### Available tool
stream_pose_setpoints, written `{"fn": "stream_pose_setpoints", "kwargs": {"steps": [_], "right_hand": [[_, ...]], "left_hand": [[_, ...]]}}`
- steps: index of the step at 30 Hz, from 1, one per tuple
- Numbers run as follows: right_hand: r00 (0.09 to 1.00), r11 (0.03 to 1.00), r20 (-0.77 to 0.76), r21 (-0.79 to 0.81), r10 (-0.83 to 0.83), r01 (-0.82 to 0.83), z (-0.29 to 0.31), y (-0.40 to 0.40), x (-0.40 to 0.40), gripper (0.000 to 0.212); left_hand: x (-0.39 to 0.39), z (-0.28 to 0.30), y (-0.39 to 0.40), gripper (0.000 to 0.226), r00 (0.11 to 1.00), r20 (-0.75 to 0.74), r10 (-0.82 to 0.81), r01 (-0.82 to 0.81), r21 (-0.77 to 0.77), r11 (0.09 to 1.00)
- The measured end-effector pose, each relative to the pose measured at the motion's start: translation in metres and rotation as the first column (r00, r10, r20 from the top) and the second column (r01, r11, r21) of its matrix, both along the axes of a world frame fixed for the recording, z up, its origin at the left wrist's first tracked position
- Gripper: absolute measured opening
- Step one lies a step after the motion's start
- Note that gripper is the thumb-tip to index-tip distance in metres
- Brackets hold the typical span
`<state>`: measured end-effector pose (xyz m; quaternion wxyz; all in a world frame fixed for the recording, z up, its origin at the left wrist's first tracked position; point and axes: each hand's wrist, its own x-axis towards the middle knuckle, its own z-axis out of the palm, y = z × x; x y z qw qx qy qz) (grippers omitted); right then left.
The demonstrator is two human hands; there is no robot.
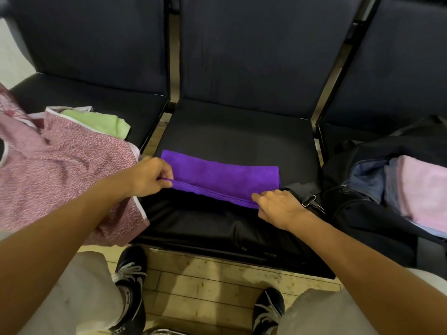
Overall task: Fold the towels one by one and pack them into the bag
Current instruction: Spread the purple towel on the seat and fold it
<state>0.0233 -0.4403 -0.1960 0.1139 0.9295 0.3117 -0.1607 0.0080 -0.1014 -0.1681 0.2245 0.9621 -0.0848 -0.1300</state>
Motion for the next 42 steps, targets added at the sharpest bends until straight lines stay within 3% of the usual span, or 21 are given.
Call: {"fn": "stream_pose_setpoints", "kwargs": {"steps": [5,8,10,13,16,19,21,28,35,42], "right_hand": [[0.971,0.959,-0.085,0.159,-0.225,0.236,0.007,-0.007,0.007,0.017],[0.897,0.818,-0.163,0.368,-0.411,0.442,0.023,-0.022,0.018,0.013],[0.864,0.735,-0.155,0.468,-0.479,0.491,0.038,-0.029,0.022,0.012],[0.838,0.653,-0.042,0.606,-0.544,0.454,0.066,-0.033,0.029,0.01],[0.784,0.539,0.072,0.764,-0.617,0.354,0.097,-0.033,0.028,0.014],[0.693,0.372,0.068,0.879,-0.717,0.299,0.105,-0.038,0.014,0.019],[0.658,0.294,0.042,0.915,-0.752,0.277,0.105,-0.037,0.002,0.02],[0.626,0.021,-0.104,0.982,-0.773,0.189,0.11,-0.036,0.002,0.018],[0.637,-0.011,-0.125,0.984,-0.761,0.18,0.103,-0.044,0.022,0.02],[0.627,-0.161,-0.328,0.937,-0.707,0.309,0.084,-0.038,0.042,0.029]], "left_hand": [[0.003,0.014,0.008,0.007,1.0,0.012,0.027,-0.028,0.065,0.998],[0.004,0.025,0.01,0.009,0.993,0.054,0.103,-0.108,0.092,0.99],[0.006,0.034,0.01,0.014,0.977,0.13,0.169,-0.182,0.095,0.979],[0.009,0.052,0.005,0.011,0.916,0.294,0.272,-0.276,-0.031,0.961],[0.01,0.072,-0.003,0.004,0.793,0.46,0.4,-0.339,-0.212,0.917],[0.008,0.084,-0.015,0.012,0.688,0.505,0.521,-0.398,-0.337,0.853],[0.005,0.088,-0.026,0.013,0.667,0.513,0.541,-0.39,-0.379,0.839],[-0.004,0.085,-0.051,0.014,0.619,0.449,0.644,-0.435,-0.487,0.757],[0.013,0.085,-0.049,0.015,0.633,0.361,0.685,-0.45,-0.548,0.705],[0.035,0.076,-0.061,0.013,0.799,-0.006,0.601,-0.481,-0.606,0.634]]}}
